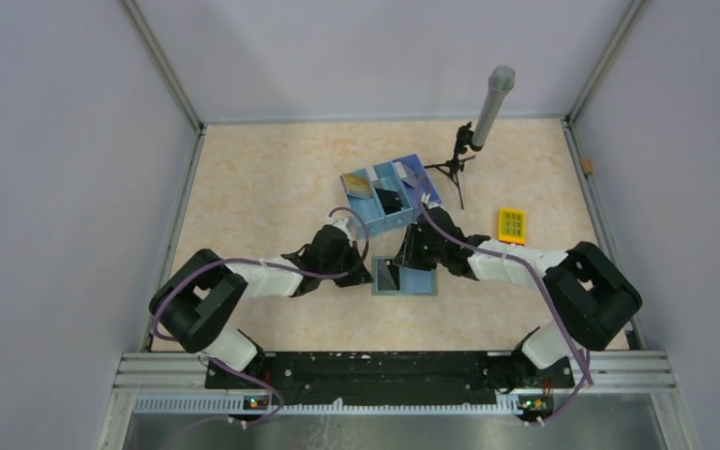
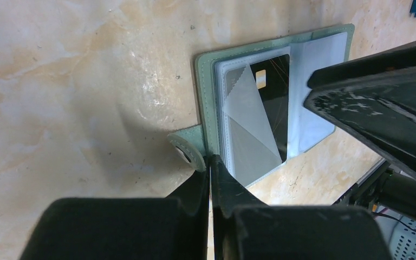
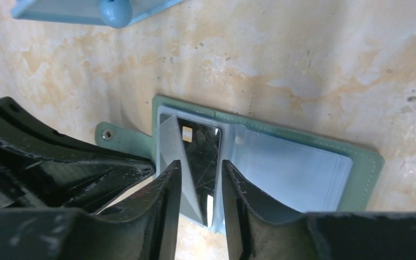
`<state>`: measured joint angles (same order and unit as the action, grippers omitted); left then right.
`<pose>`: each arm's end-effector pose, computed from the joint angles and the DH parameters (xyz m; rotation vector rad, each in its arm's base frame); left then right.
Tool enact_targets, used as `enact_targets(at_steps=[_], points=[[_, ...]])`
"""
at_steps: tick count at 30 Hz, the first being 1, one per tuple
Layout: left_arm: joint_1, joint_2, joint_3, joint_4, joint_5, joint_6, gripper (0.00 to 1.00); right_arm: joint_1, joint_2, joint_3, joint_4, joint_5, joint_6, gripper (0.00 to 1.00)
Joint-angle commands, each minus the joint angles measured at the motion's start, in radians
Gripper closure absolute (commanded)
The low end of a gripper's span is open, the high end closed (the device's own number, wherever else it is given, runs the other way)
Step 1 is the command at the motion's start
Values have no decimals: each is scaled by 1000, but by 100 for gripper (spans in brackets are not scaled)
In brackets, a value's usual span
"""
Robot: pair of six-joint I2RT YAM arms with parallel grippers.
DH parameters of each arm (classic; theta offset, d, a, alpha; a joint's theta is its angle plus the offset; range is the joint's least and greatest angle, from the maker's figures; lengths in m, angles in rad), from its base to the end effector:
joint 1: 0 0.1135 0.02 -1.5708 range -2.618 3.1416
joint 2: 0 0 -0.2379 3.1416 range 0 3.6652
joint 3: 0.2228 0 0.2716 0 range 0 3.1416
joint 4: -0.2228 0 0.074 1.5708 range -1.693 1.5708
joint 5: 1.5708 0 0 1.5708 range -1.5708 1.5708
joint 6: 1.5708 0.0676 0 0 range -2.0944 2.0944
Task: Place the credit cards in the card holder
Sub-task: Insert the credit card into the card holder.
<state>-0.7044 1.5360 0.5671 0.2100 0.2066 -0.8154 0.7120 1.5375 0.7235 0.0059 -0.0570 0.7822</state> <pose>0.2294 -0.2132 0.0705 -0.0277 2.5305 -0.9385 0.2514 0.2220 0.0976 0.0597 2.5191 0.7392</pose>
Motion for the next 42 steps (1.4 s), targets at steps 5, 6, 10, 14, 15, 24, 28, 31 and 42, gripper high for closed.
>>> enact_targets(at_steps=[5,6,10,14,15,24,28,31,42], points=[[-9,-57,-20,38,6,-14,100,13,-143,1,-102,42,-17,62],[-10,-61,-21,36,7,-14,99,16,-147,-5,-102,37,-12,63],[-17,-69,-24,34,7,-18,99,45,-145,-29,-90,27,15,64],[-21,-65,-25,37,12,-23,99,68,-111,-45,-60,14,41,66],[-22,-65,-24,39,13,-24,99,75,-100,-45,-56,14,46,67],[-34,-48,-21,53,22,-31,99,125,-46,-28,-81,51,73,69],[-38,-41,-20,59,25,-34,99,133,-37,-23,-69,45,81,70],[-42,-37,-19,67,29,-37,99,139,-32,-12,-63,42,83,71],[-49,-51,-32,66,23,-48,99,165,-14,27,-49,53,111,80]])
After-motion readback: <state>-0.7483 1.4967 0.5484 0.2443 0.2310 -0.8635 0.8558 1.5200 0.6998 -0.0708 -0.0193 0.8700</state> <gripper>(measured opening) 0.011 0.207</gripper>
